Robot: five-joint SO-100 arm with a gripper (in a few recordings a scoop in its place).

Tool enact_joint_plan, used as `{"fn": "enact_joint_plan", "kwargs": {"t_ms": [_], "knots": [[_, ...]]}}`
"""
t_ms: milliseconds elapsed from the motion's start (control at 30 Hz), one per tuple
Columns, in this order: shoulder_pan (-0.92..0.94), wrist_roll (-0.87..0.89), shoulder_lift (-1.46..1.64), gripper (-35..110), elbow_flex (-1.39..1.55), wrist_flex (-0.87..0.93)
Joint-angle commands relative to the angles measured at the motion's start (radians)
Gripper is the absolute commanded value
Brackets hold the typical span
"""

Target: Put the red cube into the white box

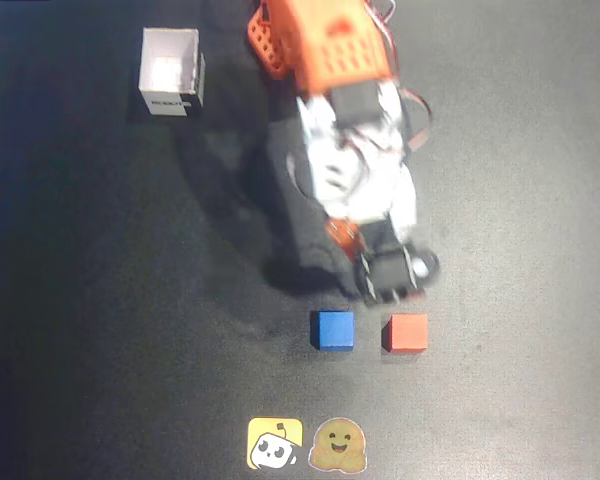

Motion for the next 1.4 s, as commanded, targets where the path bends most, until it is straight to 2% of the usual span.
{"fn": "enact_joint_plan", "kwargs": {"t_ms": [0, 367, 533, 1000, 1367], "knots": [[-0.035, 0.041, -0.061, 1, -0.092, -0.017], [-0.08, 0.103, -0.146, 2, -0.175, -0.012], [-0.072, 0.095, -0.255, 2, -0.397, 0.16], [-0.028, 0.107, -0.31, 2, -0.433, 0.161], [-0.063, 0.158, -0.428, 3, -0.531, 0.14]]}}
